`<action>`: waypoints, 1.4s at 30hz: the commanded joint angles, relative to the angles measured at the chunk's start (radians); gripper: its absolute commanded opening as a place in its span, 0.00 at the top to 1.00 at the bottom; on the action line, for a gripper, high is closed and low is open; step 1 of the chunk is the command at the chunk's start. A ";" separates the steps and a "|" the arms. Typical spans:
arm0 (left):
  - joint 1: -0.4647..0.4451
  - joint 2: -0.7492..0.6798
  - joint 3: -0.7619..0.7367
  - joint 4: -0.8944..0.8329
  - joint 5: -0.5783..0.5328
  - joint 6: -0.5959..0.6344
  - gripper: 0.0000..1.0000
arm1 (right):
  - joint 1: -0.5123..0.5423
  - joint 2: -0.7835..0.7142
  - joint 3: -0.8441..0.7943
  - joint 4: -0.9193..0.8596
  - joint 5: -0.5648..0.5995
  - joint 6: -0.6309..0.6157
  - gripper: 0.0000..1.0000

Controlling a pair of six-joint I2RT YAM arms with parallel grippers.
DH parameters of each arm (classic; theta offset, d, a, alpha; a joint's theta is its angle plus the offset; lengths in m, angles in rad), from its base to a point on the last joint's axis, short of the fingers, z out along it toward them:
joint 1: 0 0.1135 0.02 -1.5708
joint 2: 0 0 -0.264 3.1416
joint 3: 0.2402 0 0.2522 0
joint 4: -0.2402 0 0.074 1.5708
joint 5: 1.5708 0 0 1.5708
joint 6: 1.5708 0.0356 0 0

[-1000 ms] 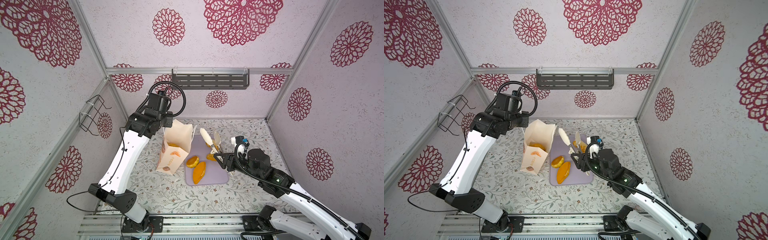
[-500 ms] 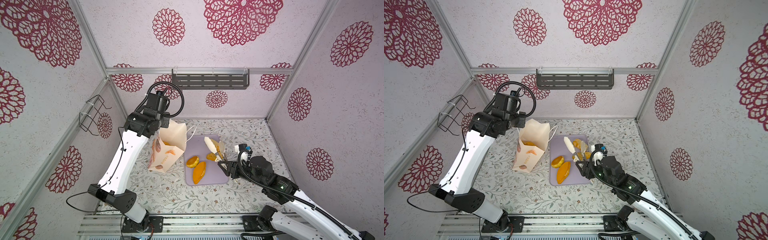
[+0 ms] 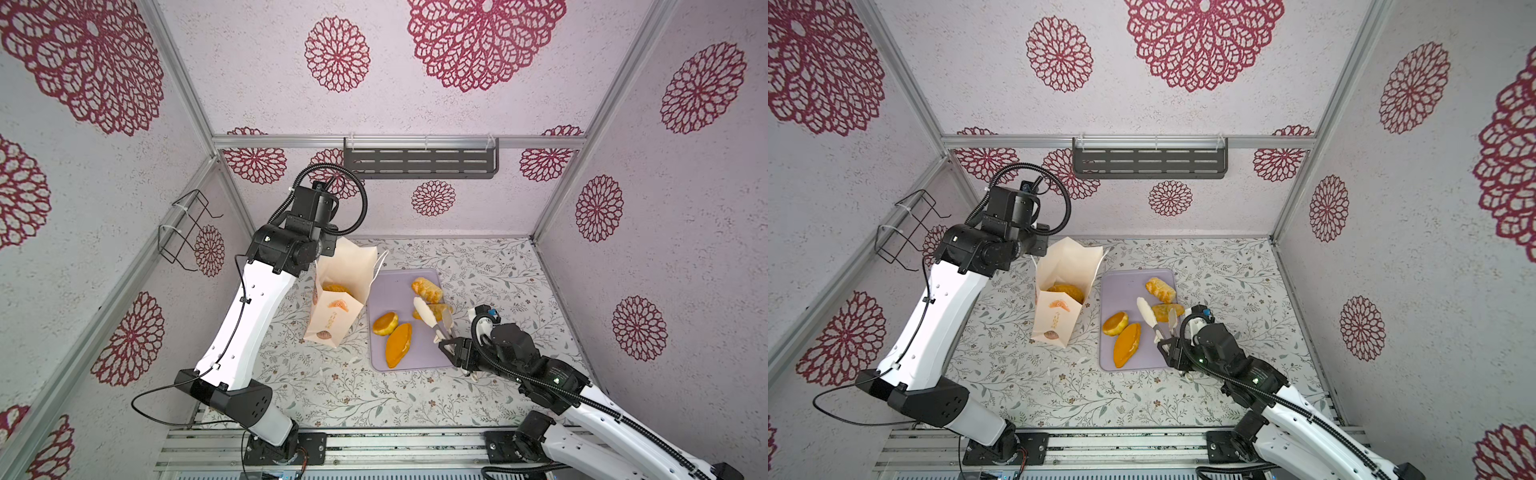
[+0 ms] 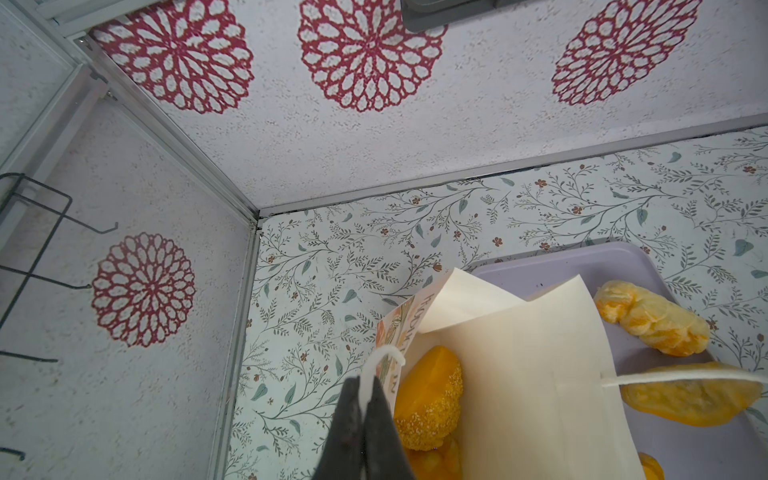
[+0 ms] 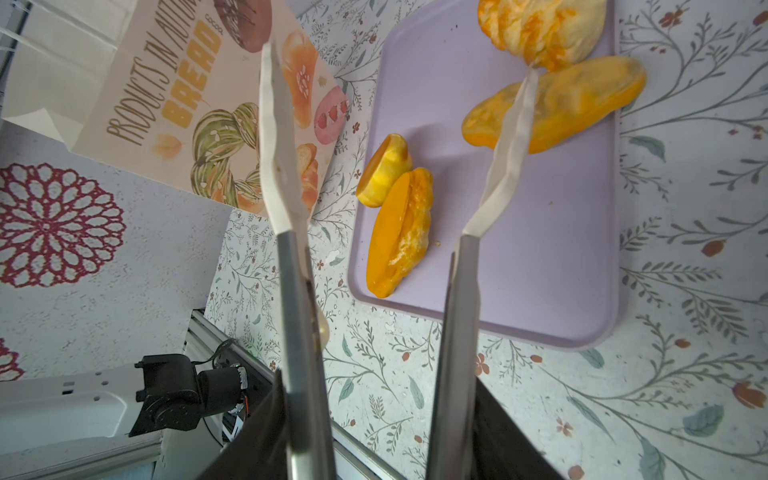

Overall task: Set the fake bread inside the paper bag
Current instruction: 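Withdraw the empty tongs with the right gripper back over the tray, then lower the tongs onto the long orange crusty loaf and pinch it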

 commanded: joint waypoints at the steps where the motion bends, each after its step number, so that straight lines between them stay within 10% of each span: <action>1: 0.004 -0.038 -0.014 0.030 -0.006 0.012 1.00 | -0.004 -0.020 -0.002 0.028 -0.009 0.029 0.41; 42: -0.050 -0.047 -0.120 0.139 0.117 -0.076 1.00 | 0.060 0.069 -0.203 0.278 -0.106 0.174 0.47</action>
